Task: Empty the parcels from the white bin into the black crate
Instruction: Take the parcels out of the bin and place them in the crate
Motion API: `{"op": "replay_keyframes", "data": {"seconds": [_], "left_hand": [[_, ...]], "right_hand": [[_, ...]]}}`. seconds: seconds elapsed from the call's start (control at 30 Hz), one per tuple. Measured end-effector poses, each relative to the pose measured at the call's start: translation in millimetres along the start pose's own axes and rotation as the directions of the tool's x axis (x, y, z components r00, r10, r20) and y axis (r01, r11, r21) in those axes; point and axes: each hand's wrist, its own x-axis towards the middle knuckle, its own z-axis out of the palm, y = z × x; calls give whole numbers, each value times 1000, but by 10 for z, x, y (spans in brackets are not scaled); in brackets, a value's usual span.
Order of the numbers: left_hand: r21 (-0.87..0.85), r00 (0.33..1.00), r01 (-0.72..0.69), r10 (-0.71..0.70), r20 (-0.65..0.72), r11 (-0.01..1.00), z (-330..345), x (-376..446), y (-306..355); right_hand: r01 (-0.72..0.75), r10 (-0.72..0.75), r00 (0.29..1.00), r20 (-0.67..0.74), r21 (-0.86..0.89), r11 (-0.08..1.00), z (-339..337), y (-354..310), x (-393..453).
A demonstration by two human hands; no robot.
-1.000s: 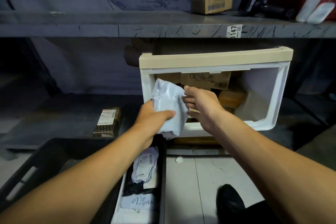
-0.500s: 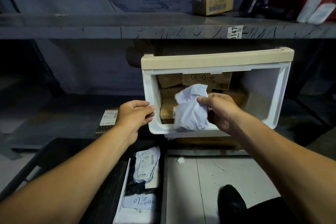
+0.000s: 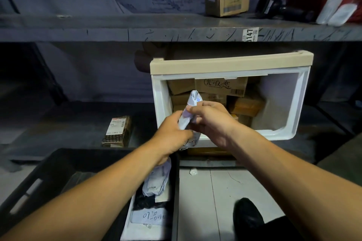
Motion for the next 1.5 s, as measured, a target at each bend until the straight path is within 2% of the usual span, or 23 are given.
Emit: {"op": "replay_keyframes", "data": {"seconds": [0.1,0.2,0.33,0.43,0.53,0.73,0.97,1.17,1.5], "left_hand": [[-123,986,81,-97,-136,989,-51,12,-37],[-282,974,142,-185,-133,949,-93,7,-23],[-488,964,144,-233,-127,861,-156,-28,42],[-586,953,146,-273,-134,797,-210,-81,72],[-627,956,130,-265,-127,769,-249,-164,75],[-640,956,118,-261,-133,759,-397,-361,54],[-493,960,159,-251,-125,855,-920,-587,-102],[-494,934,194,-313,-171,847,-1004,-600,-452],[-432,873,335,-448,-190,837,-914,-254,-1234]], "right_hand": [[7,-7,1000,9,-12,1000,-78,-18,21],[-8,0,992,-128,-66,998,-198,-9,97],[-48,-15,957,-290,-209,977,-378,21,140],[-106,57,963,-264,-175,979,-442,47,132],[-173,163,978,-132,-66,983,-421,54,117],[-134,138,989,49,-88,987,-230,42,-12],[-84,108,989,96,-223,971,164,218,-28],[-118,155,985,72,-371,921,472,464,76],[-314,348,937,-21,-483,817,608,1144,442]]}}
